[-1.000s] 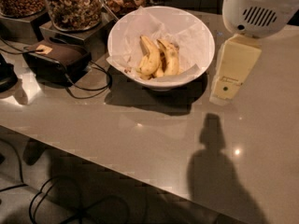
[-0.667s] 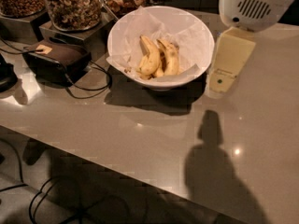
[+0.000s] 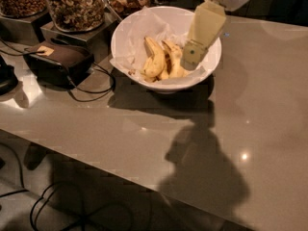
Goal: Pick banana from white bowl
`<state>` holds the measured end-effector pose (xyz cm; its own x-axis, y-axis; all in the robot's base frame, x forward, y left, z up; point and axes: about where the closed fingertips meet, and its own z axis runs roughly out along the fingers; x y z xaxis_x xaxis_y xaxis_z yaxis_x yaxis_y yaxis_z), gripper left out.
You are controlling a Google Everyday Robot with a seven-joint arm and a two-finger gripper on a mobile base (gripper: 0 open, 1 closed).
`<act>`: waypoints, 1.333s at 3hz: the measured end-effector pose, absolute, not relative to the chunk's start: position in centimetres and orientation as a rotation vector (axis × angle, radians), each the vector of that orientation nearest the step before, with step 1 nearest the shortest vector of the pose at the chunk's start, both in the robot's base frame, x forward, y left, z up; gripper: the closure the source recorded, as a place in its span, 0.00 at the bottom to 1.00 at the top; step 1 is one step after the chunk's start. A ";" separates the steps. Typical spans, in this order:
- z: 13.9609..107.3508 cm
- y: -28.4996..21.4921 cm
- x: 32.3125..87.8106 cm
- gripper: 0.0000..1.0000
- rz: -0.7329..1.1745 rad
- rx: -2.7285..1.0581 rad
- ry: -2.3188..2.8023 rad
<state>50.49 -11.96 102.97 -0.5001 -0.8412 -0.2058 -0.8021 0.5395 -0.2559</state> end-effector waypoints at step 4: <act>103.1 -6.3 56.4 0.00 -0.003 -1.203 2.482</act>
Offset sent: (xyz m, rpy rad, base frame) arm 0.0127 0.0322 0.0024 0.0941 0.0273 0.0232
